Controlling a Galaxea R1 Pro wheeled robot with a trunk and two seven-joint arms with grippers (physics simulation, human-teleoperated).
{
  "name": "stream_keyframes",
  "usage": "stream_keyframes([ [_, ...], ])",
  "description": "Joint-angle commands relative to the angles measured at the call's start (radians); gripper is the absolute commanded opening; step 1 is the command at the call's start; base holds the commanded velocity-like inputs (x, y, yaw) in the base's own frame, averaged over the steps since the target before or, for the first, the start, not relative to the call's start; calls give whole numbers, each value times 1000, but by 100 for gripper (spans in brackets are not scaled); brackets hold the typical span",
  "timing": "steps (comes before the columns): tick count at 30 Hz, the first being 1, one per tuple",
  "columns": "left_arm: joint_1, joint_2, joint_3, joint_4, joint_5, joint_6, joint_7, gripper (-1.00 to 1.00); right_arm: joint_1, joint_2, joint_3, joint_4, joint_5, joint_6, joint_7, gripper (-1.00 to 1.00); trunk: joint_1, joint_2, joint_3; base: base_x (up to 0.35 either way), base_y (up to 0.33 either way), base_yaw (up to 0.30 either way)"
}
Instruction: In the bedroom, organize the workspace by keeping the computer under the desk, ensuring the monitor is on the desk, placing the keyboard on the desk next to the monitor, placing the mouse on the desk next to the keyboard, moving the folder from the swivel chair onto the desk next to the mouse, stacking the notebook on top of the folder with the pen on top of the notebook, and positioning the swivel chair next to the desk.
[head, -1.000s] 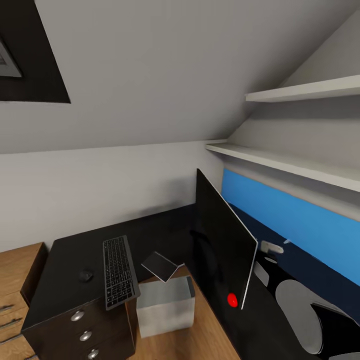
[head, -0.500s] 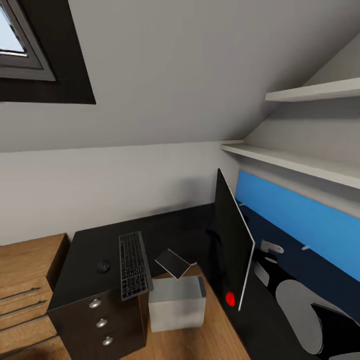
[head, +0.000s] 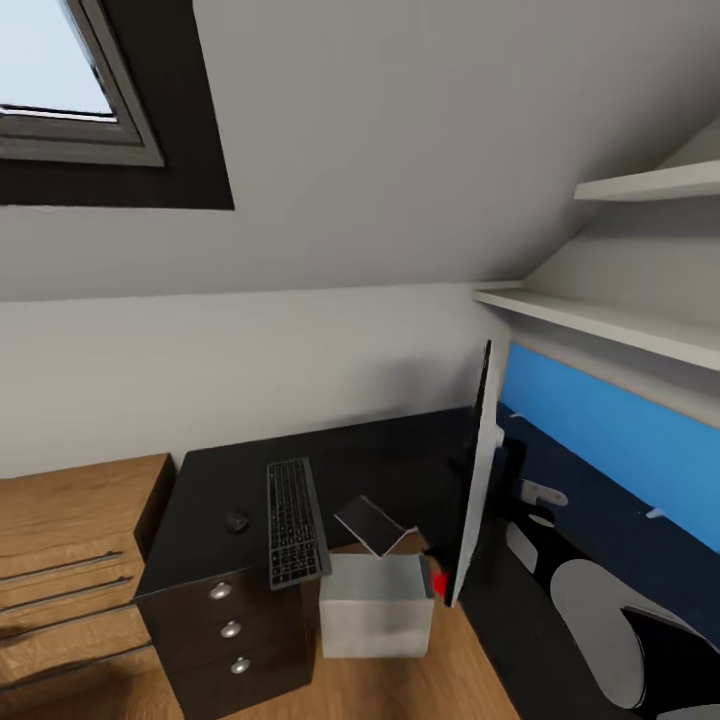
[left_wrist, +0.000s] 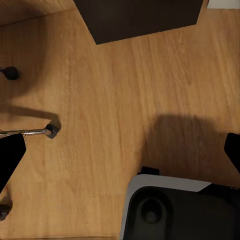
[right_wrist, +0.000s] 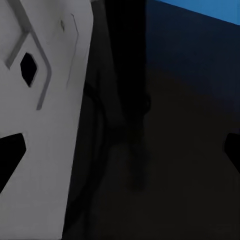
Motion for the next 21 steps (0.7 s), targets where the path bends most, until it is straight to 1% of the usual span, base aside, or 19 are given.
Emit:
stream_keyframes([
  [1,-1,0,-9,1,4,-2,6,100,0,0,0,1,-1,-4,0,100,0,-1,0,0,0,277],
  [3,-1,0,-9,1,4,-2,6,100,0,0,0,1,-2,-4,1,100,0,-1,0,0,0,220],
  [6,-1,0,-9,1,4,-2,6,100,0,-1,0,1,-3,-4,2,100,0,-1,0,0,0,94],
  [21,-1,0,-9,1,5,-2,6,100,0,-2,0,1,-3,-4,1,100,0,-1,0,0,0,7],
])
